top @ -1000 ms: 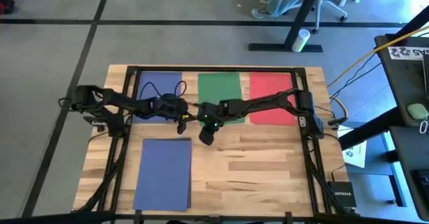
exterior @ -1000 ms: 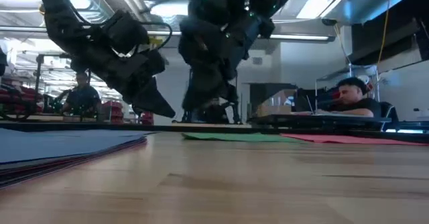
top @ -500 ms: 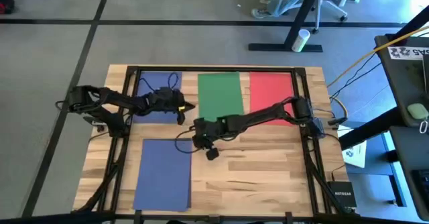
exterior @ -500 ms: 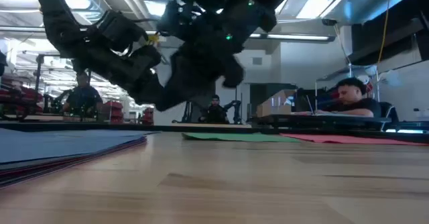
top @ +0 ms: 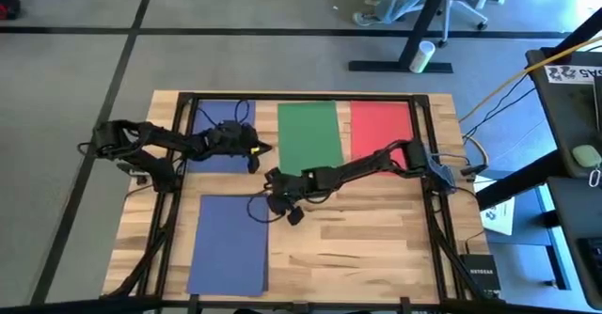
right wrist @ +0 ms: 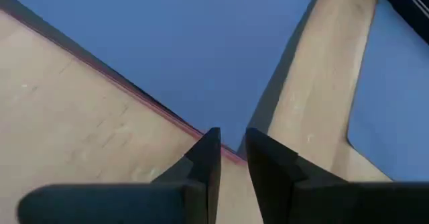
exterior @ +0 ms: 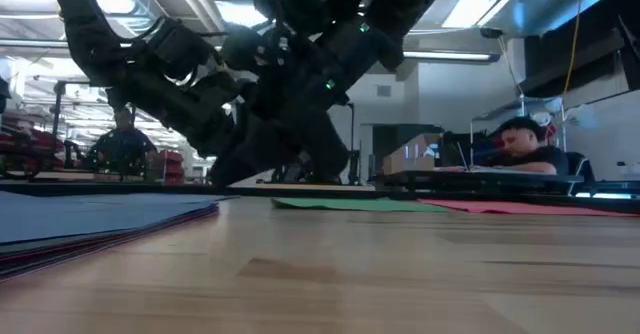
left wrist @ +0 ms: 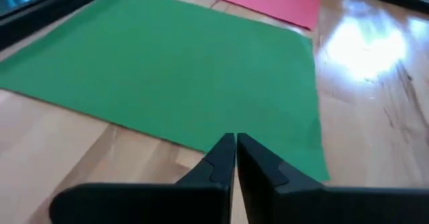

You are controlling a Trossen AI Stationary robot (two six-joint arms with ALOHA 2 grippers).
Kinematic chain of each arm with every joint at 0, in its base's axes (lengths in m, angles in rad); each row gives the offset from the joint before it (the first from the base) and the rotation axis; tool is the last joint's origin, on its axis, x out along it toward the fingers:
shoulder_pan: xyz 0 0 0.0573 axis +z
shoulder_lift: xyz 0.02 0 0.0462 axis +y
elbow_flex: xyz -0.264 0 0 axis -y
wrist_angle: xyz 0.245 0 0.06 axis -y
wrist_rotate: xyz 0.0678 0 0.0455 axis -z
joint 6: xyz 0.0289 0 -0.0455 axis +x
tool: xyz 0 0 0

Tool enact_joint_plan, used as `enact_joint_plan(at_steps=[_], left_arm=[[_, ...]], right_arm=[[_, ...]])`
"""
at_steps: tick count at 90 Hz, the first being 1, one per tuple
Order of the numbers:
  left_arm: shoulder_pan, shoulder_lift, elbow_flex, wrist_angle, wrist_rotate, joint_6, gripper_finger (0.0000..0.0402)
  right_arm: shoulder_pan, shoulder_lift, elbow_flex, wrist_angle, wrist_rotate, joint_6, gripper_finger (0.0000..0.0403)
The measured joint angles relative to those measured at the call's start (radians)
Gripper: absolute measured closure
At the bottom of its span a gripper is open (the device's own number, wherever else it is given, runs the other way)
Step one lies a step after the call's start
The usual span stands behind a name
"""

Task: Organize paper
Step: Stack the blue paper on top of the other blue paper

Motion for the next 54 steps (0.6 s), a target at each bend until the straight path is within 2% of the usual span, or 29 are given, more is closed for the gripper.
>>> enact_joint_plan(at_steps=[9,24,41,54], left_arm=[[0.0,0.0,0.0,-0.004,0.0,-0.002,0.0402],[0.0,0.0,0.0,-0.004,0.0,-0.009,0.0402],[0.0,0.0,0.0,-0.003,0.0,-0.016,0.0402],[-0.006,0.001,0.0,-0.01,0.0,-0.019,0.0402]], right_arm=[[-0.009,0.005,0.001,0.003,0.0,0.079,0.0342],[-0.045,0.009,0.009,-0.018,-0.037,0.392,0.0342],[-0.095,0.008,0.047,-0.056,-0.238,0.816,0.0342],[-0.104,0.009,0.047,-0.063,-0.312,0.964,0.0323]])
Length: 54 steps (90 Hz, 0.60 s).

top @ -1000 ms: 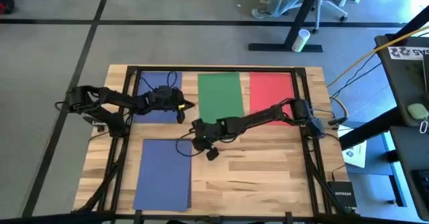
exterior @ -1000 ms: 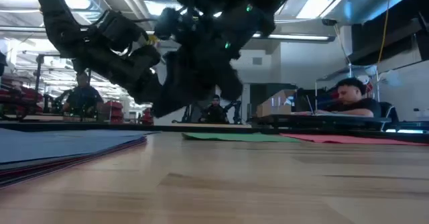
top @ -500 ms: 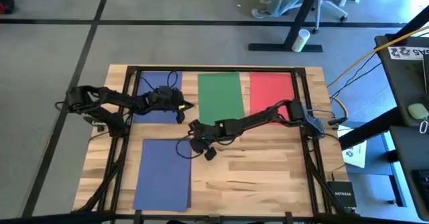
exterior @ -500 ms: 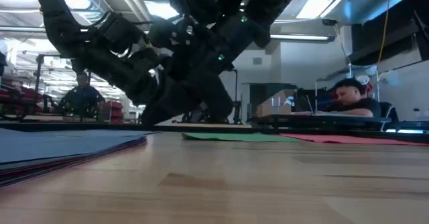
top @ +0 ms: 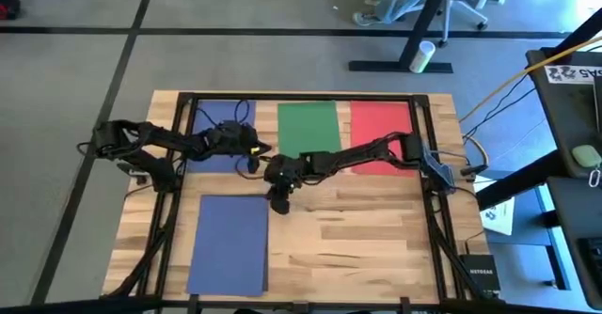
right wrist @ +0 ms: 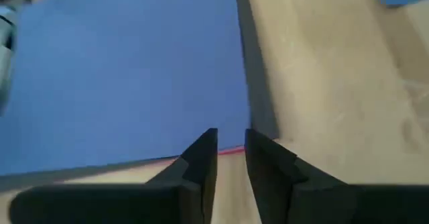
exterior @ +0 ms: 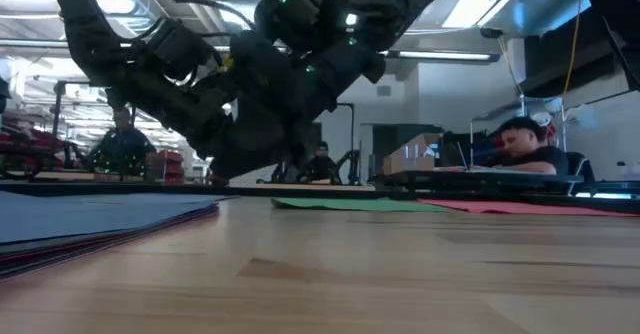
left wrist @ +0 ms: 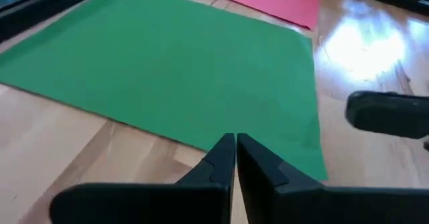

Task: Organize paper
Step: Stack the blue paper on top of the other blue paper

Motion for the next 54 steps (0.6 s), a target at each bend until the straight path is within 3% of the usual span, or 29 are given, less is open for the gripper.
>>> enact_joint_plan(at_steps=[23,54], left_arm=[[-0.001,0.0,0.0,-0.017,0.0,0.003,0.0402],[-0.001,0.0,0.0,-0.019,0.001,0.0,0.0402]], right_arm=[[-0.001,0.0,0.0,0.016,-0.001,0.077,0.0241],[-0.001,0.056,0.0,0.043,-0.018,0.138,0.0254]])
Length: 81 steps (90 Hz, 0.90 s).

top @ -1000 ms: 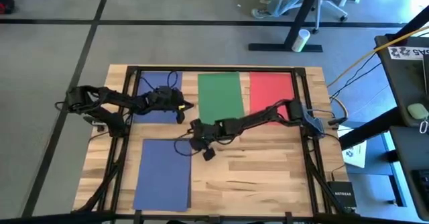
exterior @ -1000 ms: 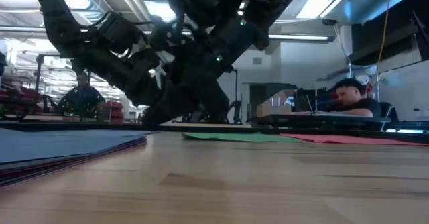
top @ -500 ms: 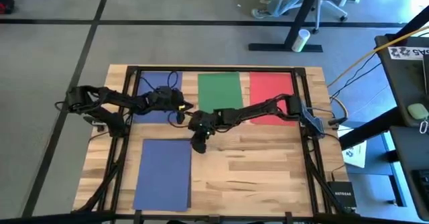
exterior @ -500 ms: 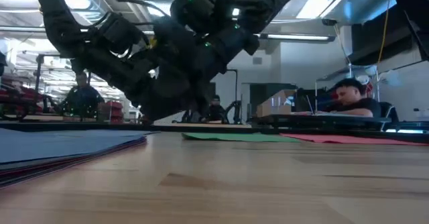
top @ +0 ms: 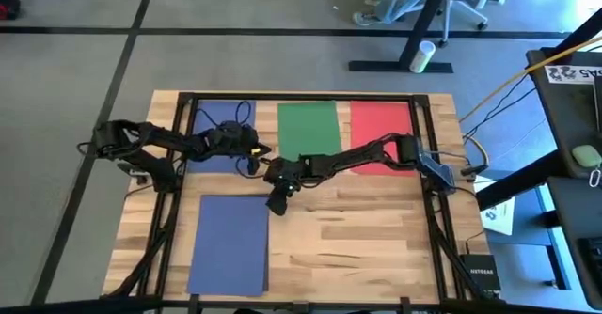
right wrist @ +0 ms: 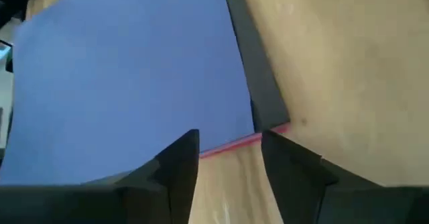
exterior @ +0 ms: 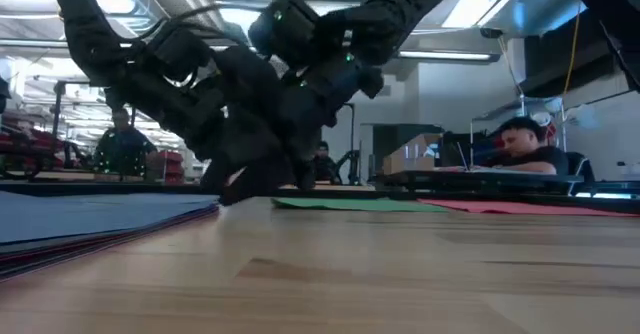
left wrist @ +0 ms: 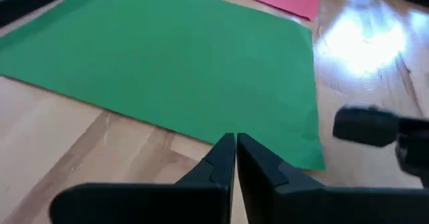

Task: Organize paper
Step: Stack the blue paper on top of the other blue paper

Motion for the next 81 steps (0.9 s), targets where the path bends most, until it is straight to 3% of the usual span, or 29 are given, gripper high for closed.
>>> enact_joint_plan(at_steps=[57,81], left_arm=[[0.0,0.0,0.0,-0.01,0.0,0.003,0.0402],[0.0,0.0,0.0,-0.016,0.0,0.003,0.0402]], right_arm=[[0.0,0.021,0.001,0.047,0.051,0.025,0.0323],[0.0,0.035,0.002,0.046,0.094,0.019,0.0395]])
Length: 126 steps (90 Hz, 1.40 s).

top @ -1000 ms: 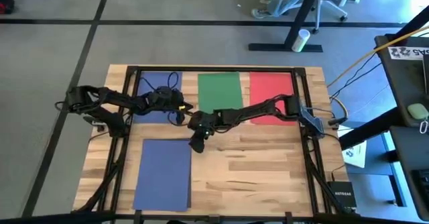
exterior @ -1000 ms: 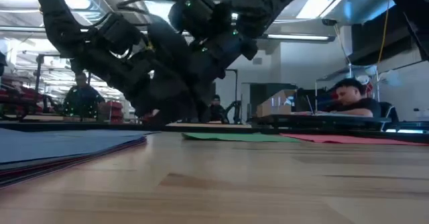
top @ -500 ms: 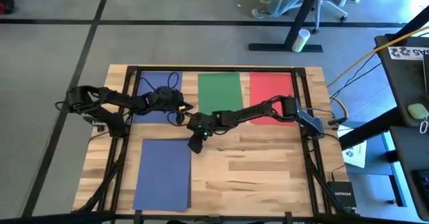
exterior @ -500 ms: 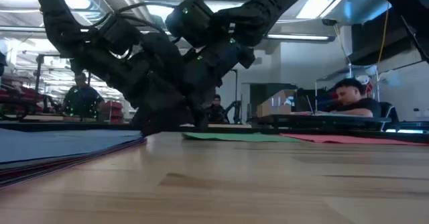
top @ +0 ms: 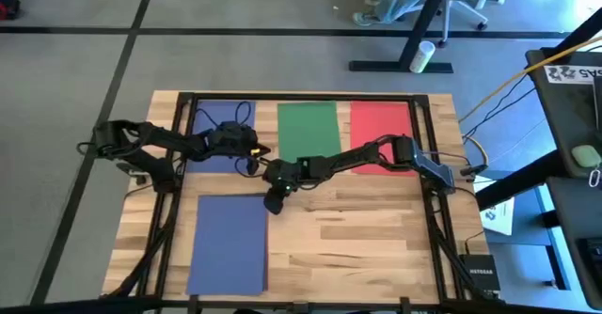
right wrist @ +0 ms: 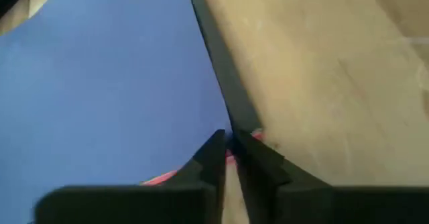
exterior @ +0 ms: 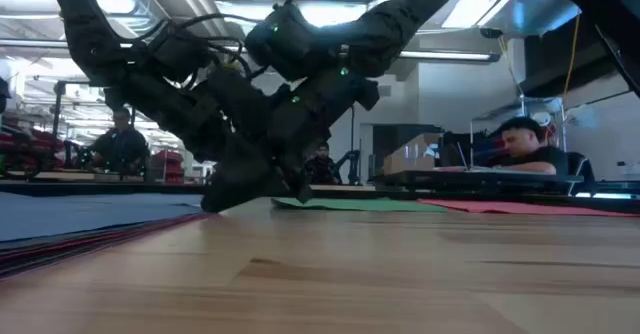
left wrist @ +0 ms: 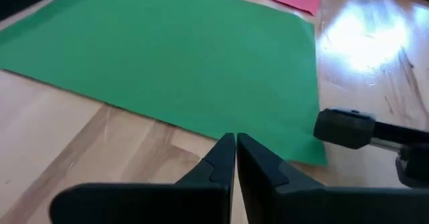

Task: Organize paper
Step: Stack the blue paper on top of the other blue paper

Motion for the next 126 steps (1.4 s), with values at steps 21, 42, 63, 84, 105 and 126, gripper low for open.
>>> enact_joint_plan(at_steps=[21,42,63,84,105,126], left_arm=[[0.0,0.0,0.0,-0.005,0.0,0.004,0.0402],[0.0,0.0,0.0,-0.006,0.0,0.002,0.0402],[-0.018,0.0,0.0,0.003,0.001,0.004,0.0402],[-0.029,-0.086,0.0,-0.007,0.078,0.006,0.0402],[-0.038,-0.278,0.0,-0.254,0.296,0.026,0.0402],[-0.037,-0.427,0.0,-0.532,0.298,0.066,0.039]], right_arm=[[0.0,-0.006,0.0,-0.005,0.008,-0.007,0.0402],[0.0,-0.029,0.043,-0.048,-0.007,-0.019,0.0402],[0.0,-0.044,0.095,-0.187,0.006,-0.076,0.0403],[-0.02,-0.044,0.106,-0.269,0.053,-0.127,0.0403],[-0.035,-0.074,0.107,-0.342,0.071,-0.182,0.0403],[-0.034,-0.144,0.106,-0.399,0.105,-0.238,0.0403]])
